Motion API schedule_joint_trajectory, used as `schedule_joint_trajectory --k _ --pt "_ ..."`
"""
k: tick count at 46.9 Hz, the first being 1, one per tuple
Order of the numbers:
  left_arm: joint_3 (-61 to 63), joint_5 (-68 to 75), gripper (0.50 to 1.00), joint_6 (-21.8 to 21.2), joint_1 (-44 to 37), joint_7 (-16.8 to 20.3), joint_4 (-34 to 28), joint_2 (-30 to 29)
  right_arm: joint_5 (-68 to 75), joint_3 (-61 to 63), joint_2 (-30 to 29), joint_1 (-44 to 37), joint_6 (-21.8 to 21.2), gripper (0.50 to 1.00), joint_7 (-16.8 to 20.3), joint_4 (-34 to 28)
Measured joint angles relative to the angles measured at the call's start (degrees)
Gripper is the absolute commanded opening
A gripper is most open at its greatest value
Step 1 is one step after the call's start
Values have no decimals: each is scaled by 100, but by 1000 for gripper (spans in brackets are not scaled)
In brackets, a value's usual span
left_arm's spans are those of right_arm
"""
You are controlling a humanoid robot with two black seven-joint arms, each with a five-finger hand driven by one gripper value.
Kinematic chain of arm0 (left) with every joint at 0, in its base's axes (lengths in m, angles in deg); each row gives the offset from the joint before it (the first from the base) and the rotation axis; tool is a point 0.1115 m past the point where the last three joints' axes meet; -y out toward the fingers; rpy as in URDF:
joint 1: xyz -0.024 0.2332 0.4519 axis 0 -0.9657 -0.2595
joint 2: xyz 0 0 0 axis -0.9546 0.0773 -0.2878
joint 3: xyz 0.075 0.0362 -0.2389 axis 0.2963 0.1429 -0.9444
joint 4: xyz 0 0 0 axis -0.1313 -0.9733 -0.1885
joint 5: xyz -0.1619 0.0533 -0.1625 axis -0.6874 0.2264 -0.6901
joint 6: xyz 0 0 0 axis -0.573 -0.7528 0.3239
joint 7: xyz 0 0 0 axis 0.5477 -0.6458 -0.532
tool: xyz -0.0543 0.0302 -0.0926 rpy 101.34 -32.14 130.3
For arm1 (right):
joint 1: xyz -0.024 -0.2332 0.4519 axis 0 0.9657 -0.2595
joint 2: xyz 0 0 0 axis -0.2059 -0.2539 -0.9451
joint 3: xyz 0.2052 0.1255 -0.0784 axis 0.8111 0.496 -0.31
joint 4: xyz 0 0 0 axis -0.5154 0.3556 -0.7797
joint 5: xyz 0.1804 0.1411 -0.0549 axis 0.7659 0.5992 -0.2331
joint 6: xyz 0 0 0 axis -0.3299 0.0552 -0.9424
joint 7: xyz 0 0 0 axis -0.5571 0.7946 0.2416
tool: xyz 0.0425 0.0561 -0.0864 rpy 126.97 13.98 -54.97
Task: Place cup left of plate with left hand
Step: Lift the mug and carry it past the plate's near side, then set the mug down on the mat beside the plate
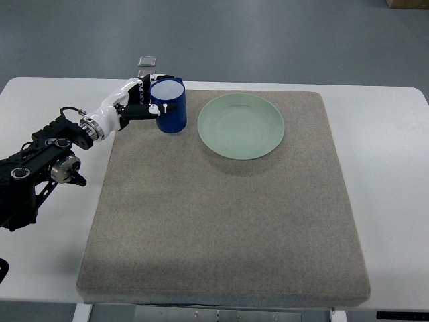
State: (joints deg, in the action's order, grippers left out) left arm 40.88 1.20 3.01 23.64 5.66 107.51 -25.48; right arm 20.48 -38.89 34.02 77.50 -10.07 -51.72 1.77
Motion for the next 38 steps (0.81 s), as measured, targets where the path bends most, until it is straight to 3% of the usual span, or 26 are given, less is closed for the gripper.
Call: schedule_joint_trajectory --k 18,32,38 --pt "87 -14 581 14 -60 507 -267 9 0 0 0 2 0 932 0 4" --pt "110 27 621 6 -63 544 -604 47 0 0 0 0 0 932 0 3" --pt "111 -10 737 -15 -64 560 -632 56 0 0 0 0 0 932 0 2"
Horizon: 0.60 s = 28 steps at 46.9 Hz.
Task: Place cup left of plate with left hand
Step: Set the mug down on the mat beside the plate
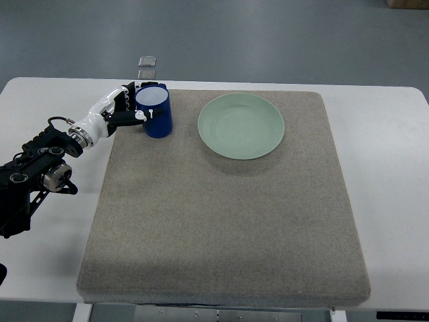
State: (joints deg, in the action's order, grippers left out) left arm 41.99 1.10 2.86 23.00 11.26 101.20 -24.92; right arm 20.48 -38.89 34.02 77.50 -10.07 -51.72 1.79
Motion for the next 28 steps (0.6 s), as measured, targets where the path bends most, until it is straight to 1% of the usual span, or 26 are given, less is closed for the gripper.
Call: schedule_joint_trajectory --k 4,10,11,14,18,21,28 --pt "-4 -30 791 -20 0 0 -1 12 0 0 0 0 0 932 0 2" --pt "-15 -49 889 -30 0 1 -1 19 0 0 0 2 0 932 0 4" --pt "-16 -49 898 -35 0 1 -1 21 0 0 0 1 0 932 0 3" --pt "-16 -50 962 -74 0 1 1 23 0 0 0 1 0 932 0 3" --pt "-17 -51 966 -137 0 1 9 23 0 0 0 2 0 932 0 3" --pt "-17 -51 990 -151 0 1 17 23 0 0 0 1 0 932 0 0" --pt "-22 -51 994 -153 0 1 82 31 0 0 0 0 0 932 0 -1"
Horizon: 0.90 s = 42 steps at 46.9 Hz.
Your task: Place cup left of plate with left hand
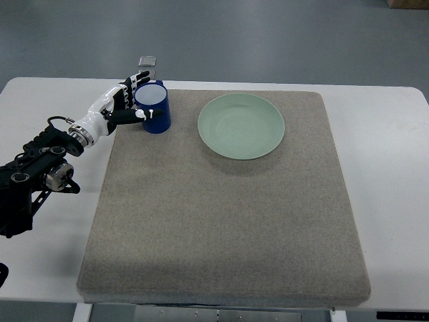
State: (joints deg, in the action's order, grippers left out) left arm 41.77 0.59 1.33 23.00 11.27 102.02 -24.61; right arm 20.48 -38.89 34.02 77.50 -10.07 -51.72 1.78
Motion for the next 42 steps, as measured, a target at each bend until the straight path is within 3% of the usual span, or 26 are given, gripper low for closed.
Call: schedule_joint_trajectory --k 14,27,42 --pt "-102 -218 994 8 26 0 238 -95 0 0 0 0 0 932 0 2" --pt "-596 -1533 996 11 107 0 252 -364 0 0 0 0 0 932 0 0" --pt "-891 -2396 994 369 495 -33 244 -454 0 0 0 0 0 932 0 0"
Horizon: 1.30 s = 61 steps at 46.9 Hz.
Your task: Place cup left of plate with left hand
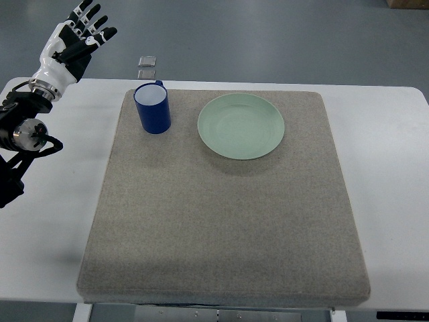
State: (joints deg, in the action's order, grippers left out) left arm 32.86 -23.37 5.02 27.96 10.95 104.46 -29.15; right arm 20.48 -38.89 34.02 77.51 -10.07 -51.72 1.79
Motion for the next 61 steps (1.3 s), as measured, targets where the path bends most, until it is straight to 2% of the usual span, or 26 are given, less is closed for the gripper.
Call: schedule_joint_trajectory --k 12,19,24,34,51,61 --pt "1 -275 988 -146 301 -139 -184 77 0 0 0 -1 0 932 0 -1" --pt "8 -283 988 -529 339 -703 -214 216 0 0 0 -1 0 932 0 -2" --pt "24 -528 988 -754 340 -922 -214 323 0 0 0 0 0 932 0 -3" --pt "67 -766 994 -944 340 -891 -213 428 0 0 0 0 0 932 0 -1" --pt "106 -670 996 -670 335 -820 -217 446 0 0 0 1 0 932 0 -2" --pt "100 -670 996 -654 348 -820 -206 524 0 0 0 -1 0 932 0 2"
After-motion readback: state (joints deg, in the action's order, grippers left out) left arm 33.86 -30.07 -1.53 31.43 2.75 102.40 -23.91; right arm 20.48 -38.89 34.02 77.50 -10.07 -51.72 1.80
